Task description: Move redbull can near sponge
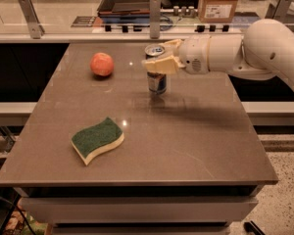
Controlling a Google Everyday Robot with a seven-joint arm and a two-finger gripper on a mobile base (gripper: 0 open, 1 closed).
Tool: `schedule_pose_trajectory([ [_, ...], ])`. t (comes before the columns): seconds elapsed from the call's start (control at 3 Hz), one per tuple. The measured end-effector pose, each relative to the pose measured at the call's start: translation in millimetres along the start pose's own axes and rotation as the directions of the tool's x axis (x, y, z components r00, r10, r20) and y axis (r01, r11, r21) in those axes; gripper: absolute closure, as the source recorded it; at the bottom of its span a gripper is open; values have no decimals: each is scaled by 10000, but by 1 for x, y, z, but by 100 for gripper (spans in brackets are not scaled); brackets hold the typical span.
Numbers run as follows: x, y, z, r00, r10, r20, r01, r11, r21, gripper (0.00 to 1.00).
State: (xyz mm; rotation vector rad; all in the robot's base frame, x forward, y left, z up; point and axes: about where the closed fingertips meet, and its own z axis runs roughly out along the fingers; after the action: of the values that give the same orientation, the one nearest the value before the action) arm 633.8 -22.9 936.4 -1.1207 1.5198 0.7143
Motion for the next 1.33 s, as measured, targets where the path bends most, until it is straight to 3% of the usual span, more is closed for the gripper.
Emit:
schedule_pose_trajectory([
  [0.67,-3,56,4,9988,-292,-391,277,9989,-388,100],
  [1.33,-8,106,33,9999,-51,-115,44,9980,-631,100],
])
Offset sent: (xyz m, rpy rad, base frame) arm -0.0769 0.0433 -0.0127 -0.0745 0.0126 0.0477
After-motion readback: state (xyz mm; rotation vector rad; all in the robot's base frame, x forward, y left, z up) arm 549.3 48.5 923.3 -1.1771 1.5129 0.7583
